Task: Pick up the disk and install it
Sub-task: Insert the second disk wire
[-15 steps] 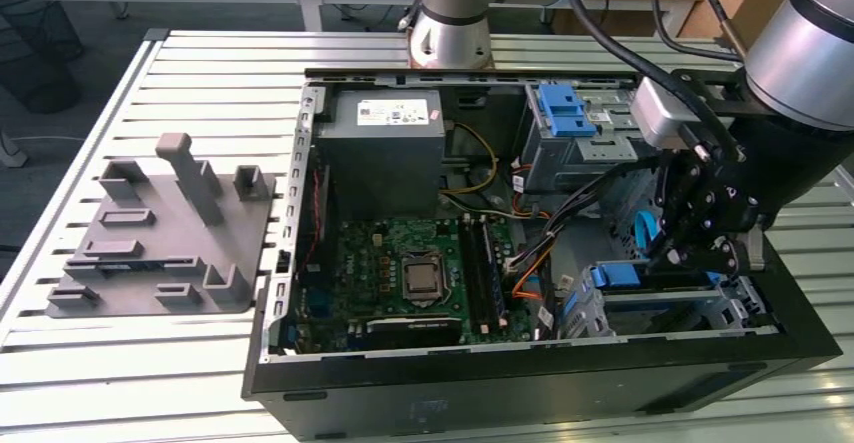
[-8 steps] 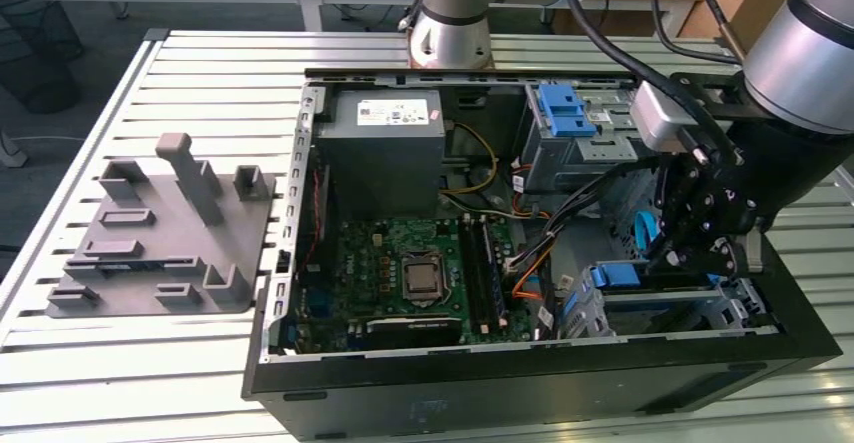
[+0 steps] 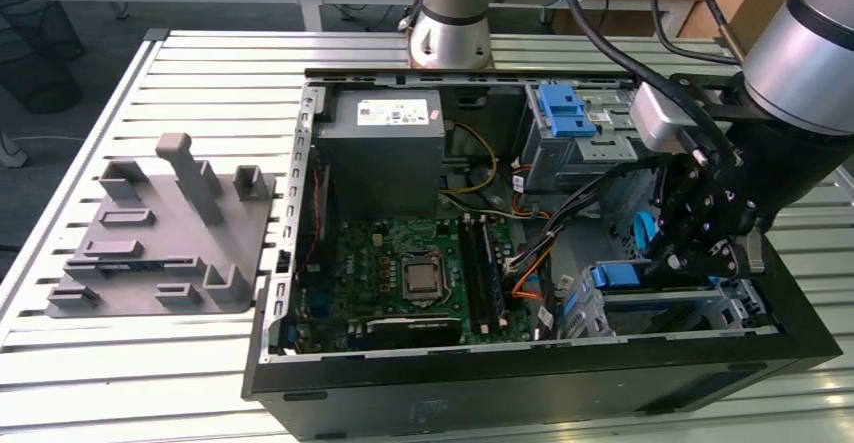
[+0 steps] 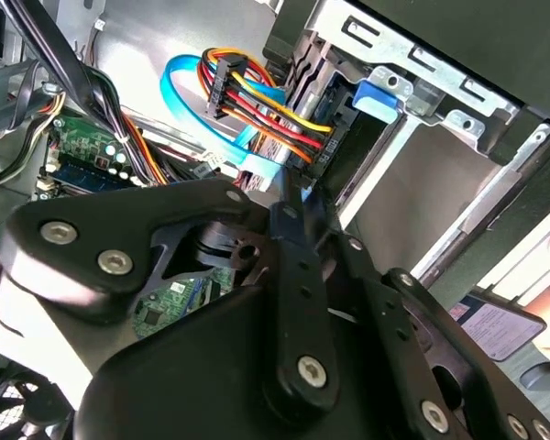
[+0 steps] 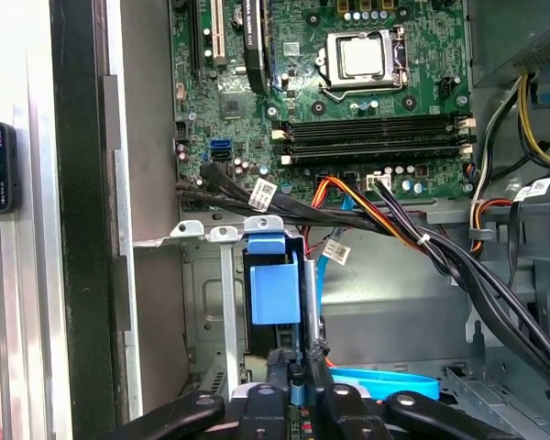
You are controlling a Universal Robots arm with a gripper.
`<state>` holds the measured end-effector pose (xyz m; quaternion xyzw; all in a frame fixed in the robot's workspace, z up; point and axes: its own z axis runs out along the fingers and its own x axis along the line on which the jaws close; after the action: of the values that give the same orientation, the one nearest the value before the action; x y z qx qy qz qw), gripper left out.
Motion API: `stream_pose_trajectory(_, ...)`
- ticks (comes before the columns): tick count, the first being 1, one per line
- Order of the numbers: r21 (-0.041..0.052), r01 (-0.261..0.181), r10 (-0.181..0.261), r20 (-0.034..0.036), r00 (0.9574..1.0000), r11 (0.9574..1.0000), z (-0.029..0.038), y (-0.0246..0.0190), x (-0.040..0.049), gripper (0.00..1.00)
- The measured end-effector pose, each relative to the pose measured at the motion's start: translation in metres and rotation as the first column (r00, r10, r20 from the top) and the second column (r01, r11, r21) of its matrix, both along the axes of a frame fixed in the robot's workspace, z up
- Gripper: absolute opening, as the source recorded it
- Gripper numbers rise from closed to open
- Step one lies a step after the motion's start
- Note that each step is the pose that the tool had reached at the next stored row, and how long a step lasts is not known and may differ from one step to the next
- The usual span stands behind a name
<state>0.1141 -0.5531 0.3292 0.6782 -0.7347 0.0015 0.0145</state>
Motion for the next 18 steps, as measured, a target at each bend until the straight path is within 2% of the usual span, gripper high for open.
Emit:
stream_pose_trajectory(1, -0.0001, 0.0, 0.0, 0.0, 1.0, 1.0, 0.0, 0.0, 0.0, 0.24)
stream_pose_trajectory(7, 0.0011, 0.0, 0.0, 0.0, 1.0, 1.0, 0.0024, 0.0, 0.0, 0.24)
stream_pose_trajectory(15, 0.0011, 0.0, 0.0, -0.0001, 1.0, 1.0, 0.0118, 0.0, 0.0, 0.24)
stream_pose_trajectory(18, 0.0014, 0.0, 0.0, 0.0, 1.0, 1.0, 0.0131, 0.0, 0.0, 0.24)
